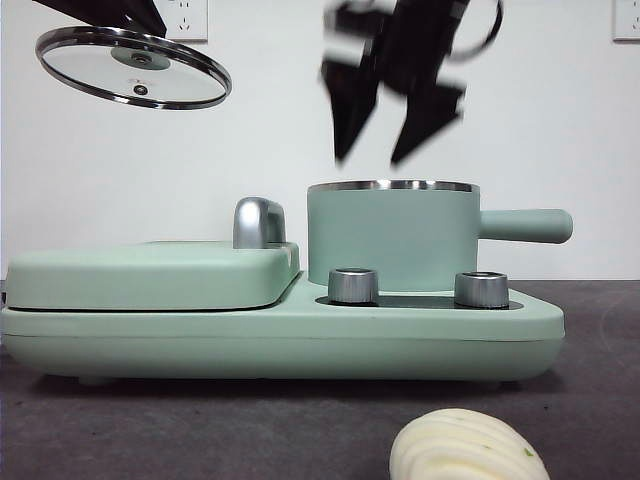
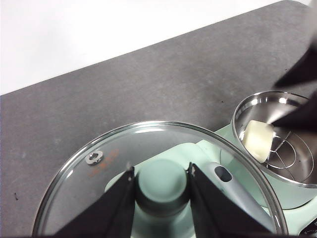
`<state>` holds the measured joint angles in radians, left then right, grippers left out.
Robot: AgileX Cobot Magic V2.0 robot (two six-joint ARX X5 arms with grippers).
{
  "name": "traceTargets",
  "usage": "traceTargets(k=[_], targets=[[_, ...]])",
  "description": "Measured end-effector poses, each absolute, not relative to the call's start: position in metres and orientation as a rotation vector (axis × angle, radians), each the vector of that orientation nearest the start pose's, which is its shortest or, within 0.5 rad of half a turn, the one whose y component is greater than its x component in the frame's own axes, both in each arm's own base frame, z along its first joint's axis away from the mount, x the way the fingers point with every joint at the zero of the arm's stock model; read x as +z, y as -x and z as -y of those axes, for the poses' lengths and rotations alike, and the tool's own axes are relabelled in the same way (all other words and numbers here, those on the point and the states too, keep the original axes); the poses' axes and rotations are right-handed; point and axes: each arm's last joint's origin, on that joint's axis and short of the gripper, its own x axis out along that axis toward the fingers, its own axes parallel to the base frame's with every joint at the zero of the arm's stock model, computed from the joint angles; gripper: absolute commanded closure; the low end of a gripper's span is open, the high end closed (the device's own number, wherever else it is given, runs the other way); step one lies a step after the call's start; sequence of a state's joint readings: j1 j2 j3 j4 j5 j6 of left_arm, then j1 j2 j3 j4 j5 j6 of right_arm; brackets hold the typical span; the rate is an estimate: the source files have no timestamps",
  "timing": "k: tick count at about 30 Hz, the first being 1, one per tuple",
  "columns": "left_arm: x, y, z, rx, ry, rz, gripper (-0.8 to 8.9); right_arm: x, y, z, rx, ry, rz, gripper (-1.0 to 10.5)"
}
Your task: Put the buns in a small steamer
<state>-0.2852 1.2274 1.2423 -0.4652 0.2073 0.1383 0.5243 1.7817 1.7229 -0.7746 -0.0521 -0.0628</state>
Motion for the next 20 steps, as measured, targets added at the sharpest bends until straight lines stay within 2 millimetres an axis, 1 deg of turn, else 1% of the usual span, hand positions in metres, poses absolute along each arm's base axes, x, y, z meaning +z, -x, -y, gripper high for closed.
traceTargets(k=[2,3,4,5,6,10,16,17,20], targets=[[0.374,-0.249,0.079,-0.515,-0.151,-0.42,7.99,0.375,-0.315,-0.187,0.582,0.226,-0.672,5.4],[0.374,-0.25,0.079,-0.515,-0.151,-0.419,7.99,0.388,-0.307,-0.182,0.584,0.215,-0.626,5.4],[0.374,-0.25,0.079,-0.515,-0.151,-0.418,7.99,0.399,-0.298,-0.177,0.586,0.206,-0.586,5.4],[0.374,-0.25,0.079,-0.515,-0.151,-0.418,7.99,0.402,-0.292,-0.173,0.588,0.201,-0.568,5.4],[0.374,-0.25,0.079,-0.515,-0.151,-0.418,7.99,0.402,-0.284,-0.17,0.6,0.196,-0.555,5.4],[0.374,-0.25,0.079,-0.515,-0.151,-0.418,7.99,0.387,-0.257,-0.161,0.634,0.179,-0.491,5.4],[0.374,-0.25,0.079,-0.515,-0.151,-0.418,7.99,0.366,-0.202,-0.144,0.7,0.109,-0.326,5.4],[0.374,-0.25,0.079,-0.515,-0.151,-0.418,7.99,0.358,-0.192,-0.142,0.717,0.102,-0.314,5.4],[0.374,-0.25,0.079,-0.515,-0.151,-0.417,7.99,0.333,-0.172,-0.137,0.754,0.097,-0.34,5.4]])
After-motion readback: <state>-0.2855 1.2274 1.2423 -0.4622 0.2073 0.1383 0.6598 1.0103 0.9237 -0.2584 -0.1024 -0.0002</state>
